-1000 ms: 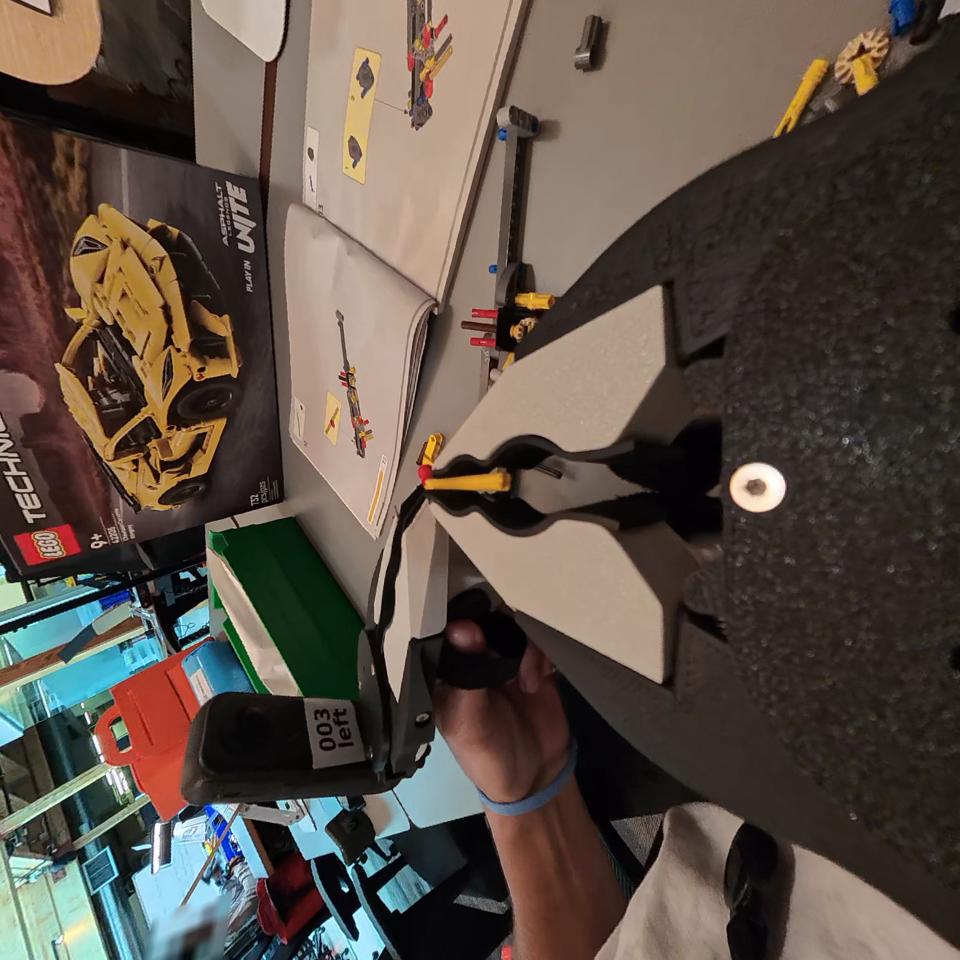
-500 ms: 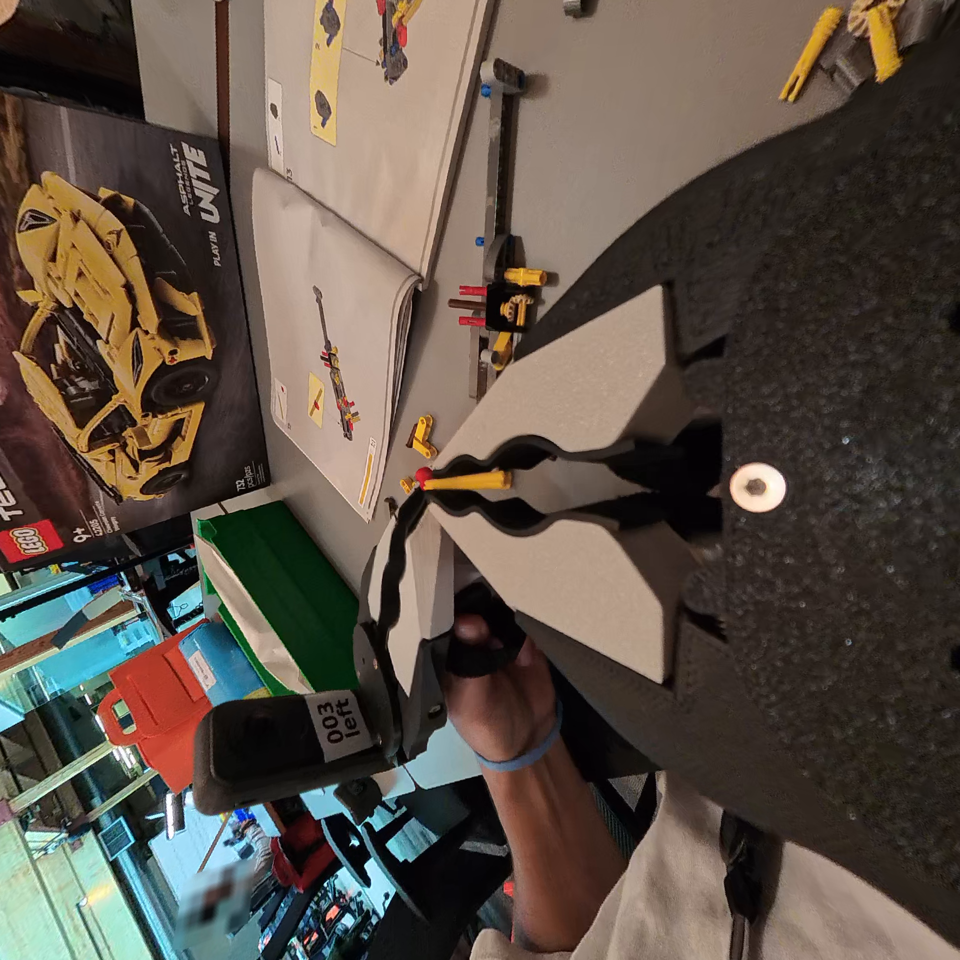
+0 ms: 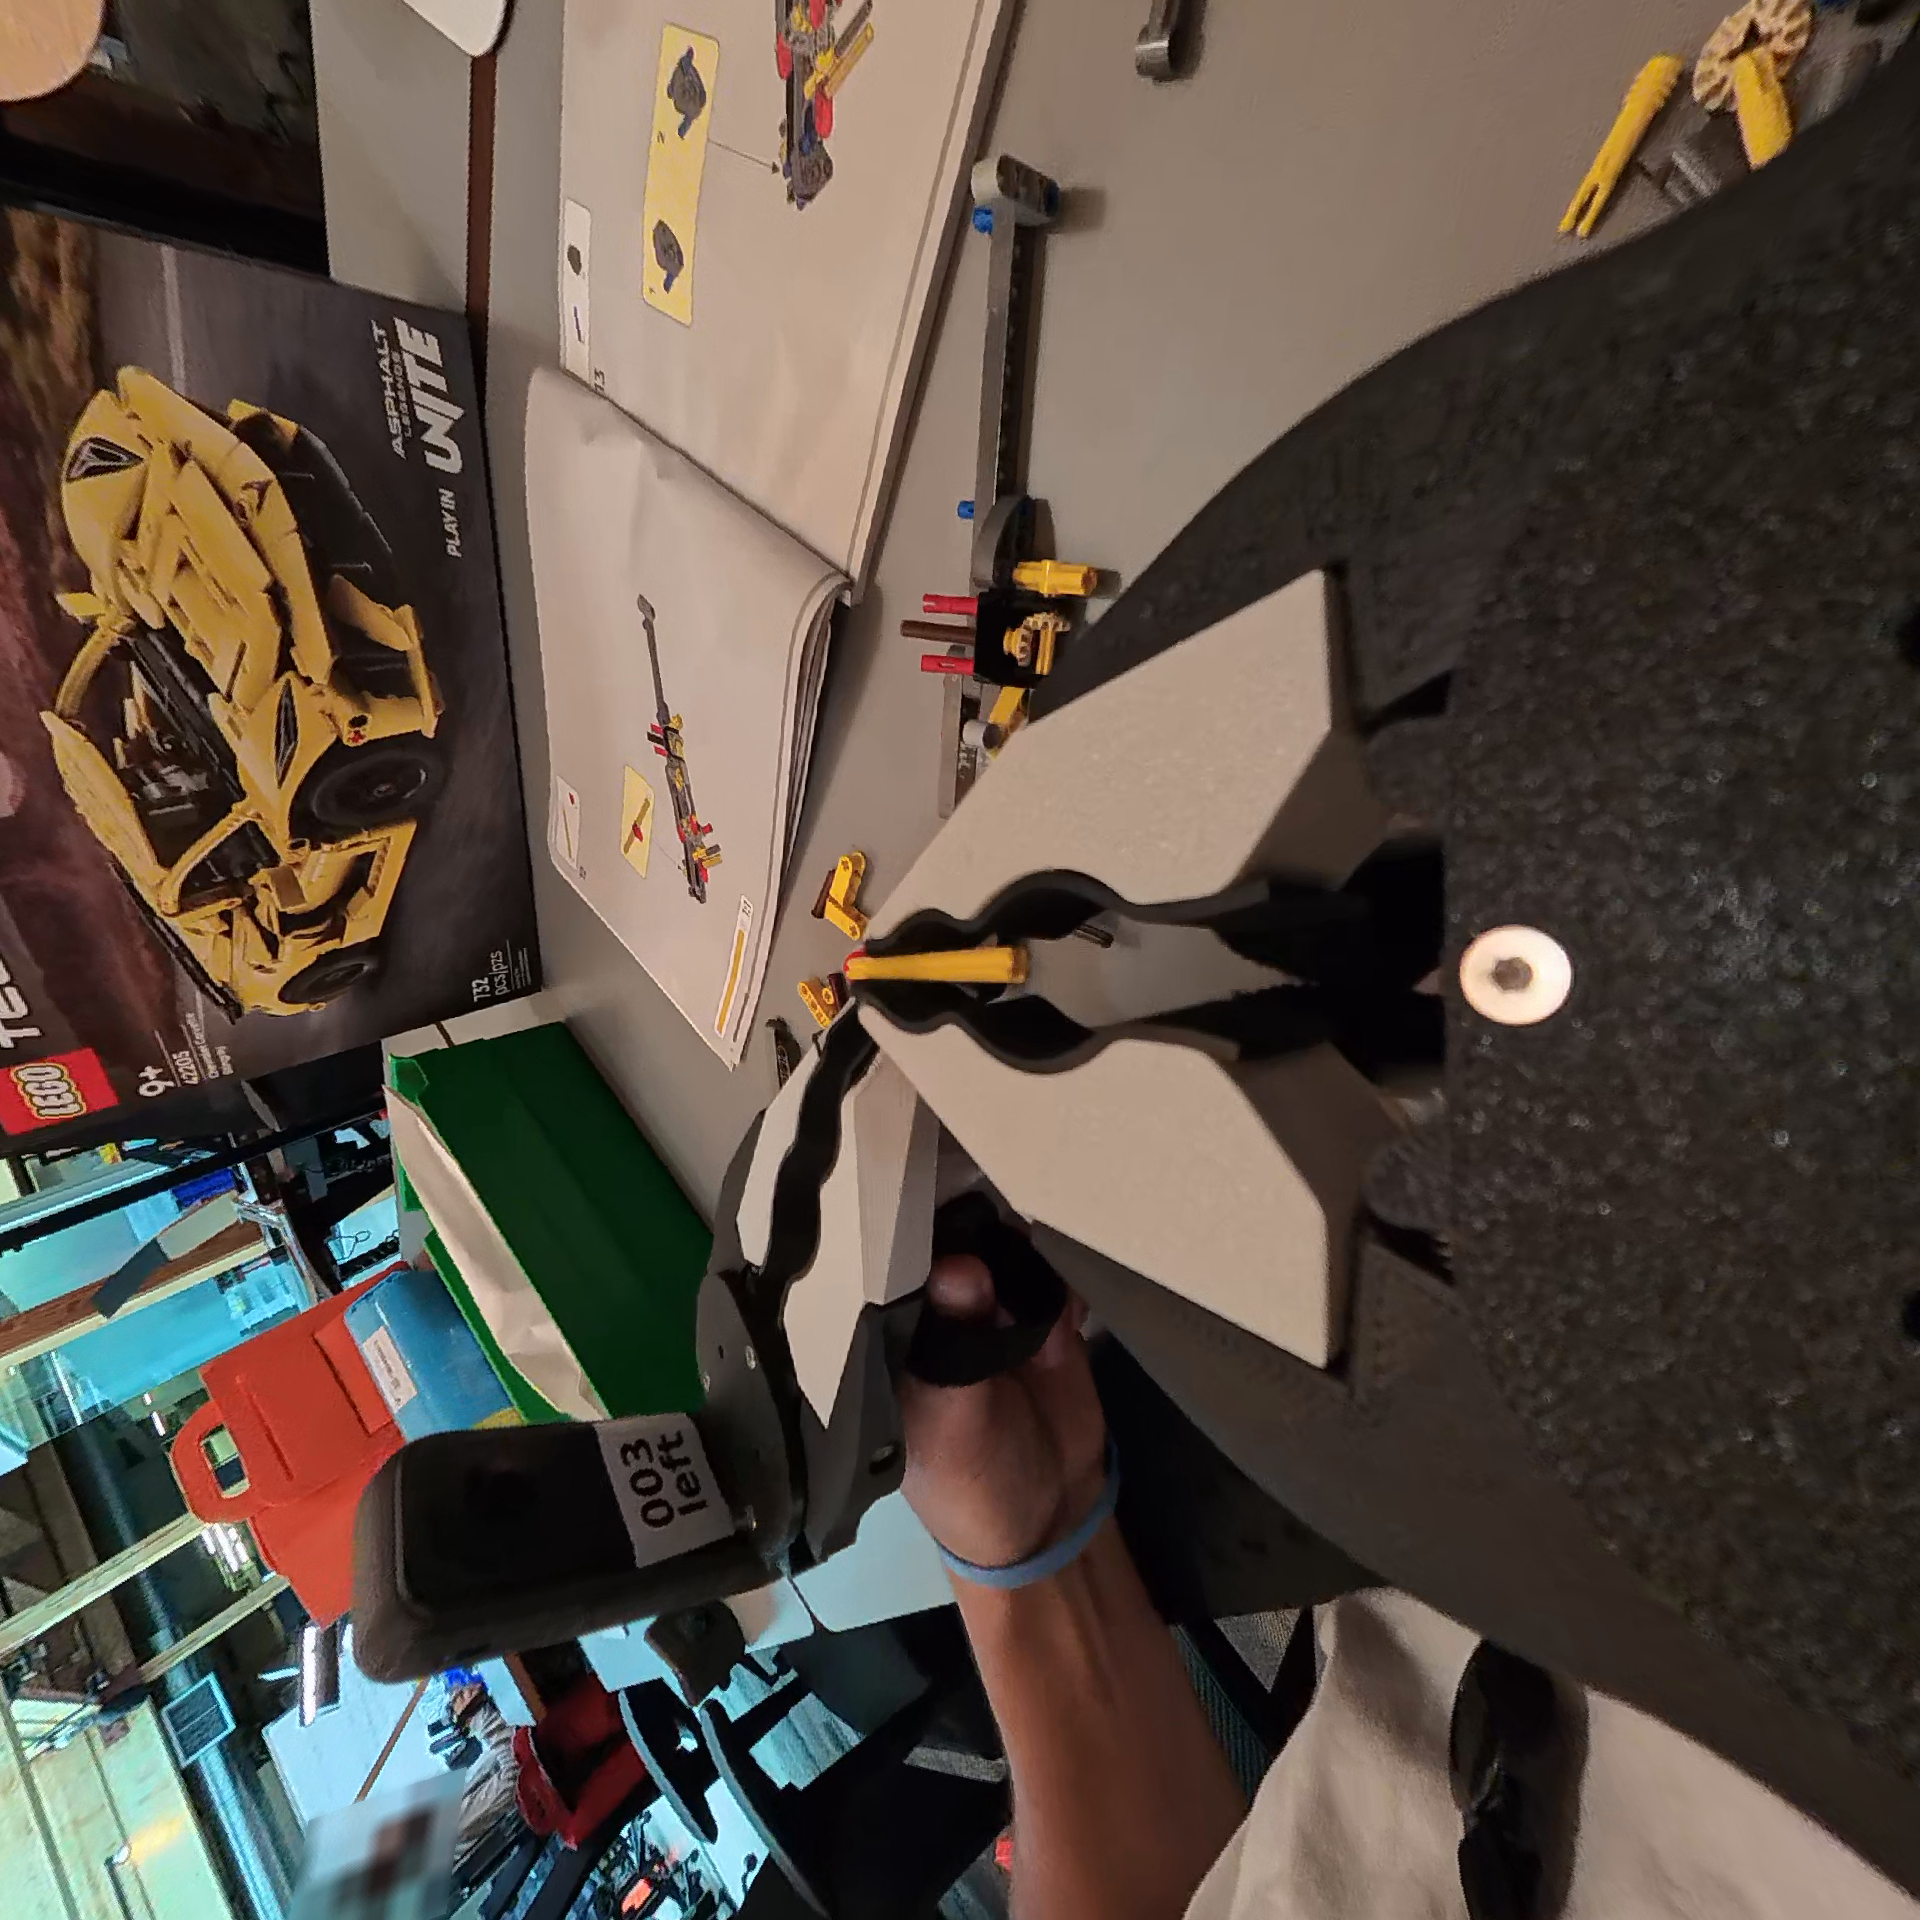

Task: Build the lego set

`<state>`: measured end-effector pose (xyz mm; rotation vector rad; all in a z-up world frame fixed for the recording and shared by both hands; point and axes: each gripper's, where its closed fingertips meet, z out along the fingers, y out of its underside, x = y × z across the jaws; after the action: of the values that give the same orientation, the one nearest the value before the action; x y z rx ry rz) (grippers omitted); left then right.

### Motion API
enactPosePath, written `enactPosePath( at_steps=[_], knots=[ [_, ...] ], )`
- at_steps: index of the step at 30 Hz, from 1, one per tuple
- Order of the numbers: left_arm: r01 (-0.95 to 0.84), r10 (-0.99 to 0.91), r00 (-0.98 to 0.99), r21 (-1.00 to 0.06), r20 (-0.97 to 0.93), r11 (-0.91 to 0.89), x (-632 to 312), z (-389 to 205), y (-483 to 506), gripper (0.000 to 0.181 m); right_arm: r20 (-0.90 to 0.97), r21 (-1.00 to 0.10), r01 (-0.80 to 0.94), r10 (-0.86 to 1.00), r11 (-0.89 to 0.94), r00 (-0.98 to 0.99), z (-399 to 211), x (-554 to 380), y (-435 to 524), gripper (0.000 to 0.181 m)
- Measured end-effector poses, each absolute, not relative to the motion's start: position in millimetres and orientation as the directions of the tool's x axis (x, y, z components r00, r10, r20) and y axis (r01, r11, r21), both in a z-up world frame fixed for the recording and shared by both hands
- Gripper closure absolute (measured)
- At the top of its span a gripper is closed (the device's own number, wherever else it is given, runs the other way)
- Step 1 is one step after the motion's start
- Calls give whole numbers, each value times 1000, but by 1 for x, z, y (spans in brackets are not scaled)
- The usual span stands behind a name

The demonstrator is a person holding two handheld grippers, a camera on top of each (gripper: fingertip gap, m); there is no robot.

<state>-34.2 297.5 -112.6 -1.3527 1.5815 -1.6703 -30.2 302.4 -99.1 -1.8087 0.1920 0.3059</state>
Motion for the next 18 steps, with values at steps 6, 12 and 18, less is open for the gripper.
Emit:
enactPosePath(
  at_steps=[6,12,18],
  knots=[
    [-317,-834,-404,-912,376,-259,-32,-118,294,175,-273,-926,-255,28,-278,962,-103,-35,304,178],
    [-297,-841,-414,-925,349,-237,-34,-118,294,181,-248,-927,-224,45,-300,968,-106,-39,305,178],
    [-423,-866,-439,-905,238,-34,-52,-143,290,181,-260,-923,-231,55,-307,964,-108,-33,292,178]
  ],
)
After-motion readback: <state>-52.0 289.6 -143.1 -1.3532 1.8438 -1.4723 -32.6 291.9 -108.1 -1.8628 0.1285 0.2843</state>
